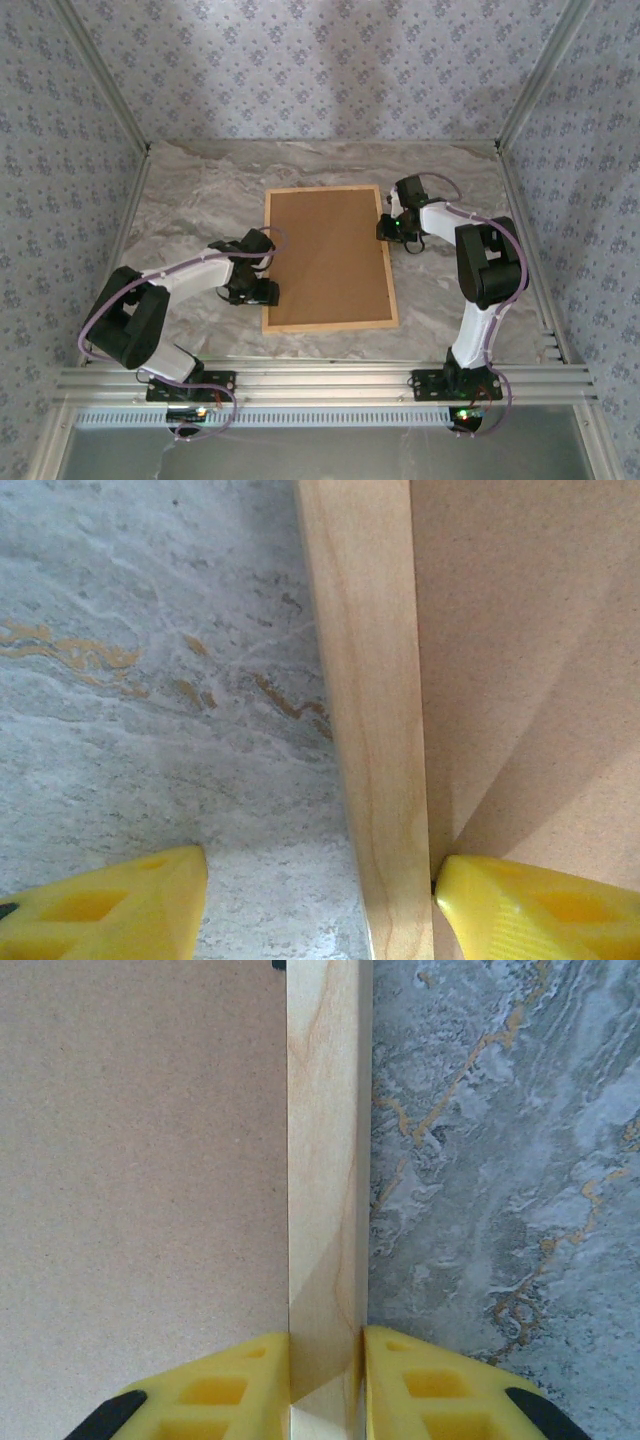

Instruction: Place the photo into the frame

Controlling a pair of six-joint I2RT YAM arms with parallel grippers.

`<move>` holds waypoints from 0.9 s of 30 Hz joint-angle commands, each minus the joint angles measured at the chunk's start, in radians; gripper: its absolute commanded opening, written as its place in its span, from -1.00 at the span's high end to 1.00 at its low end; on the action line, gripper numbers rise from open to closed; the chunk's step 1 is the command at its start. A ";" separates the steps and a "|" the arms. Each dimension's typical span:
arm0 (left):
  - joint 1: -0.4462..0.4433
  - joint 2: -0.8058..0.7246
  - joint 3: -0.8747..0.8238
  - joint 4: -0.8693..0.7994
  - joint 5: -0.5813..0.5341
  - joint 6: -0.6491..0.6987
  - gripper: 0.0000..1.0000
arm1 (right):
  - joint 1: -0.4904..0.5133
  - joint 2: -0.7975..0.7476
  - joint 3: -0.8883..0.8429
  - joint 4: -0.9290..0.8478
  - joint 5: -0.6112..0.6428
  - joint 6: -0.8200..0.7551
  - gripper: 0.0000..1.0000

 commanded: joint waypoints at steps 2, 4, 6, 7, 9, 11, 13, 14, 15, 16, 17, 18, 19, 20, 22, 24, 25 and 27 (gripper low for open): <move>-0.017 0.084 -0.032 0.063 -0.059 0.003 -0.34 | 0.021 0.044 -0.014 -0.060 -0.020 -0.017 0.50; -0.017 0.091 -0.026 0.058 -0.067 0.005 -0.36 | 0.021 0.045 -0.011 -0.059 -0.020 -0.017 0.49; -0.017 0.089 -0.017 0.051 -0.073 0.007 -0.37 | 0.023 0.045 -0.010 -0.059 -0.021 -0.016 0.50; -0.017 0.086 -0.010 0.047 -0.074 0.010 -0.38 | 0.023 0.045 -0.008 -0.060 -0.021 -0.016 0.49; -0.017 0.070 0.004 0.039 -0.078 0.016 -0.40 | 0.023 0.041 -0.007 -0.063 -0.019 -0.016 0.49; -0.011 0.042 0.015 0.041 -0.078 0.019 -0.41 | 0.024 0.037 -0.004 -0.065 -0.019 -0.016 0.49; 0.006 0.000 0.020 0.049 -0.077 0.011 -0.42 | 0.023 0.031 -0.001 -0.072 -0.015 -0.017 0.49; 0.019 -0.027 0.020 0.055 -0.074 0.006 -0.42 | 0.023 0.027 0.000 -0.074 -0.015 -0.018 0.49; 0.034 -0.054 0.021 0.062 -0.071 0.001 -0.43 | 0.024 0.022 0.001 -0.075 -0.014 -0.019 0.49; 0.048 -0.078 0.018 0.069 -0.068 -0.004 -0.43 | 0.022 0.017 0.004 -0.077 -0.015 -0.020 0.49; 0.064 -0.104 0.018 0.080 -0.060 -0.008 -0.43 | 0.020 0.012 0.008 -0.081 -0.014 -0.021 0.48; 0.082 -0.129 0.016 0.093 -0.051 -0.013 -0.43 | 0.018 0.008 0.014 -0.084 -0.015 -0.021 0.47; 0.096 -0.149 0.015 0.104 -0.042 -0.019 -0.43 | 0.015 0.002 0.021 -0.089 -0.015 -0.023 0.45; 0.114 -0.169 0.011 0.118 -0.026 -0.026 -0.44 | 0.014 -0.008 0.023 -0.091 -0.015 -0.023 0.43; 0.149 -0.198 -0.001 0.158 0.008 -0.045 -0.44 | 0.011 -0.027 0.040 -0.098 -0.012 -0.025 0.40; 0.183 -0.210 -0.020 0.211 0.043 -0.069 -0.45 | 0.010 -0.043 0.067 -0.103 -0.010 -0.025 0.36; 0.197 -0.208 -0.029 0.238 0.062 -0.080 -0.45 | 0.008 -0.049 0.072 -0.106 -0.009 -0.025 0.32; 0.217 -0.189 -0.034 0.289 0.087 -0.097 -0.45 | 0.004 -0.058 0.076 -0.109 -0.015 -0.021 0.24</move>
